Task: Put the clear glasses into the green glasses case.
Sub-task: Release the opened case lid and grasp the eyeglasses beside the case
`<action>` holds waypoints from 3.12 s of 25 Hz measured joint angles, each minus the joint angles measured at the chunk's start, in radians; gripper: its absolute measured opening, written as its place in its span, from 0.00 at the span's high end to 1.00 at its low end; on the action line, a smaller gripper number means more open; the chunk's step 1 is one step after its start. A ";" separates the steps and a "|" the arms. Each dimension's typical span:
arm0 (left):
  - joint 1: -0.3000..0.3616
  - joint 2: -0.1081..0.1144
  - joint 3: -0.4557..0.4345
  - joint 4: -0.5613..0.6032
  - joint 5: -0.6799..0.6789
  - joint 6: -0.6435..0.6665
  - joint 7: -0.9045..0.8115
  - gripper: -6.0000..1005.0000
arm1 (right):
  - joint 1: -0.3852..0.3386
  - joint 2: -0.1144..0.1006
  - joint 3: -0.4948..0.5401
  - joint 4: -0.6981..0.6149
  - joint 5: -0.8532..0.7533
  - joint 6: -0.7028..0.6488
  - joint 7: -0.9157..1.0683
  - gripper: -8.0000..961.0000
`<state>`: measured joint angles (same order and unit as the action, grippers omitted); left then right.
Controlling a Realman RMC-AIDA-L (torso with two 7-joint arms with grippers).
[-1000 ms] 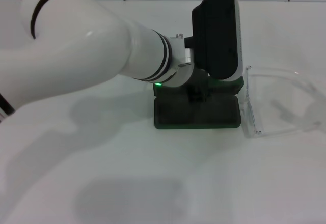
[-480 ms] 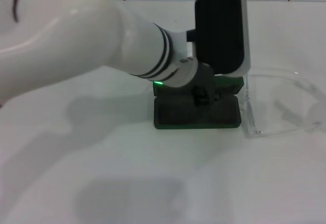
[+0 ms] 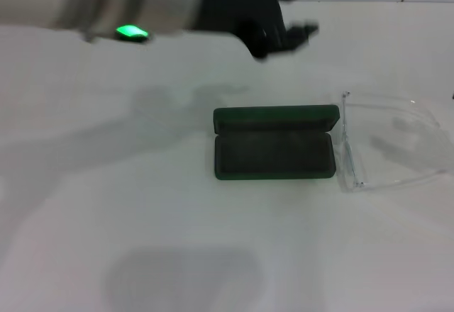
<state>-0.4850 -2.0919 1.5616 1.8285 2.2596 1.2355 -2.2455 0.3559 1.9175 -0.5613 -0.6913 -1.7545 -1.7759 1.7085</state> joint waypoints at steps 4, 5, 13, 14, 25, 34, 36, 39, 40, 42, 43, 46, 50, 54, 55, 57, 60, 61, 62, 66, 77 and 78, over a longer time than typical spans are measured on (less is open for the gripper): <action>0.112 0.001 -0.238 0.019 -0.368 0.071 0.130 0.53 | 0.050 0.005 -0.024 -0.137 -0.116 -0.001 0.266 0.20; 0.137 0.001 -0.278 0.009 -0.445 0.092 0.163 0.53 | 0.068 0.005 -0.039 -0.161 -0.142 -0.001 0.334 0.20; 0.261 0.000 -0.423 -0.101 -0.729 0.195 0.350 0.54 | 0.233 -0.060 -0.203 -0.242 -0.255 -0.043 0.687 0.21; 0.263 0.000 -0.426 -0.120 -0.741 0.200 0.367 0.54 | 0.257 -0.073 -0.218 -0.240 -0.270 -0.057 0.724 0.21; 0.265 0.001 -0.505 -0.323 -0.905 0.298 0.499 0.54 | 0.446 -0.100 -0.279 -0.260 -0.571 -0.177 0.955 0.25; 0.247 0.003 -0.516 -0.346 -0.885 0.327 0.503 0.54 | 0.552 -0.060 -0.462 -0.255 -0.738 -0.118 1.010 0.29; 0.243 0.004 -0.514 -0.354 -0.877 0.328 0.503 0.54 | 0.567 -0.048 -0.492 -0.242 -0.753 -0.082 1.010 0.30; 0.239 0.003 -0.508 -0.359 -0.877 0.328 0.504 0.54 | 0.592 -0.034 -0.511 -0.198 -0.762 -0.031 1.003 0.31; 0.238 0.003 -0.502 -0.363 -0.877 0.328 0.507 0.54 | 0.597 -0.029 -0.512 -0.182 -0.763 -0.014 0.999 0.31; 0.236 0.003 -0.492 -0.375 -0.877 0.330 0.519 0.54 | 0.601 -0.016 -0.513 -0.157 -0.764 0.015 0.992 0.32; 0.236 0.003 -0.487 -0.382 -0.877 0.333 0.529 0.54 | 0.601 -0.009 -0.513 -0.149 -0.764 0.026 0.990 0.32; 0.234 0.003 -0.478 -0.396 -0.879 0.338 0.547 0.54 | 0.602 0.007 -0.514 -0.122 -0.765 0.058 0.985 0.34; 0.235 0.003 -0.476 -0.397 -0.882 0.341 0.556 0.54 | 0.602 0.017 -0.514 -0.094 -0.766 0.095 0.984 0.35; 0.236 0.003 -0.476 -0.417 -0.881 0.354 0.564 0.54 | 0.603 0.020 -0.515 -0.074 -0.767 0.124 0.984 0.36; 0.235 0.003 -0.476 -0.424 -0.882 0.358 0.567 0.54 | 0.604 0.020 -0.515 -0.070 -0.767 0.133 0.984 0.36; 0.235 0.003 -0.476 -0.438 -0.885 0.363 0.576 0.54 | 0.604 0.022 -0.513 -0.066 -0.767 0.146 0.984 0.37; 0.235 0.003 -0.477 -0.448 -0.886 0.366 0.586 0.54 | 0.604 0.024 -0.507 -0.058 -0.767 0.165 0.984 0.38; 0.235 0.003 -0.477 -0.448 -0.887 0.369 0.587 0.54 | 0.604 0.024 -0.507 -0.056 -0.767 0.172 0.984 0.38; 0.236 0.003 -0.478 -0.449 -0.887 0.371 0.588 0.54 | 0.604 0.024 -0.506 -0.056 -0.767 0.176 0.984 0.38; 0.235 0.003 -0.480 -0.449 -0.887 0.376 0.592 0.54 | 0.609 0.025 -0.506 -0.052 -0.765 0.194 0.984 0.39; 0.226 0.003 -0.484 -0.475 -0.889 0.377 0.631 0.54 | 0.653 0.031 -0.512 0.039 -0.764 0.249 0.975 0.43; 0.225 0.003 -0.484 -0.479 -0.890 0.377 0.634 0.54 | 0.659 0.031 -0.513 0.047 -0.765 0.253 0.974 0.43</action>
<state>-0.2598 -2.0892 1.0781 1.3495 1.3700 1.6123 -1.6113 1.0145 1.9485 -1.0741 -0.6445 -2.5196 -1.5227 2.6825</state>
